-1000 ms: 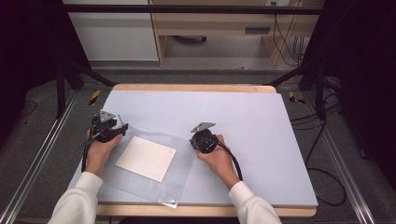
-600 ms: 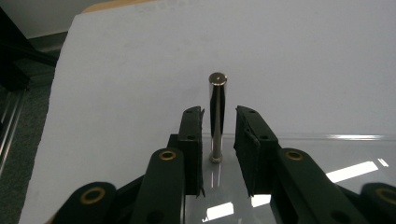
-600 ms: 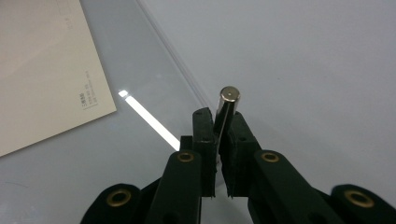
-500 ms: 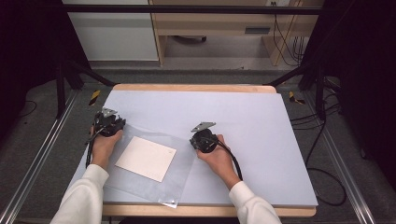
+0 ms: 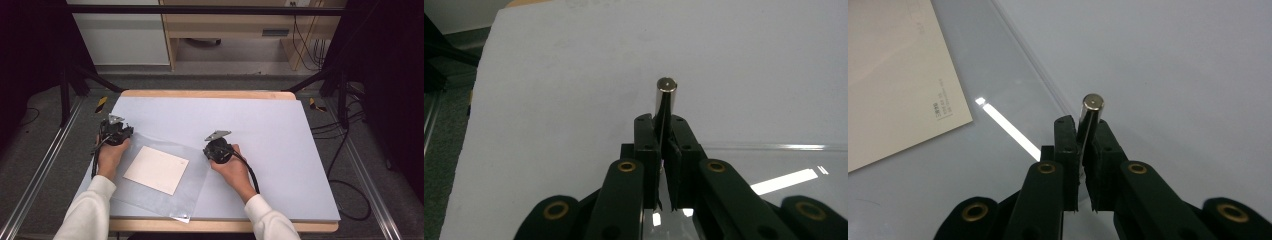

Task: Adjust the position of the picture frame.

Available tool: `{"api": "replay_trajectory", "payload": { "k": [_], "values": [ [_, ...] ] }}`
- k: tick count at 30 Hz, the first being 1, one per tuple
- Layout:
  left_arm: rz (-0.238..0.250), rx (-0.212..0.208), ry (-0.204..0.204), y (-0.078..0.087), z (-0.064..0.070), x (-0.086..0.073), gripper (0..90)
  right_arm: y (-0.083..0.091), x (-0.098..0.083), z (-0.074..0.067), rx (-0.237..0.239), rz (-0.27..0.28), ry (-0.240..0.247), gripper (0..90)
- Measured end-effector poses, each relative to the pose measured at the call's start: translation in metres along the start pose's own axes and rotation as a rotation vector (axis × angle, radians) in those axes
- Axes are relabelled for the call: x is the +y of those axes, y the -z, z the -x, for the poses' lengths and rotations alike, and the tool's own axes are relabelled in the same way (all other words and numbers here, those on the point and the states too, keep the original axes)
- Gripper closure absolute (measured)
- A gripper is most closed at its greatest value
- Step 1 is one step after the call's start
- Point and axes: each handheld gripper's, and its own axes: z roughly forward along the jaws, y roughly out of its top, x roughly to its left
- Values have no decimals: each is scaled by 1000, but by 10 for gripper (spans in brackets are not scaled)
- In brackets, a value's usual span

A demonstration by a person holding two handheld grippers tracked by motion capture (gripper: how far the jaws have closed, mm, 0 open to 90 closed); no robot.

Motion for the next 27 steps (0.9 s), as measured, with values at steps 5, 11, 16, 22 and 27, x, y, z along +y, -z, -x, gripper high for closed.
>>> {"api": "replay_trajectory", "payload": {
  "k": [5, 11, 16, 22, 27],
  "values": [
    [-10, -5, -1, 0, -1, 1, 844, -1, 1, -1, -1, 11, -25, 840],
    [-30, -30, -6, 8, -1, 7, 849, 1, 3, 2, 22, 5, -42, 848],
    [-30, -56, -24, 27, 4, 18, 849, 17, 9, 9, 18, 9, -38, 835],
    [-22, -83, -49, 54, 25, 36, 848, 51, 22, 21, -27, 17, -11, 819],
    [-16, -109, -79, 66, 48, 49, 847, 84, 23, 42, -45, 24, -17, 818]
  ]
}}
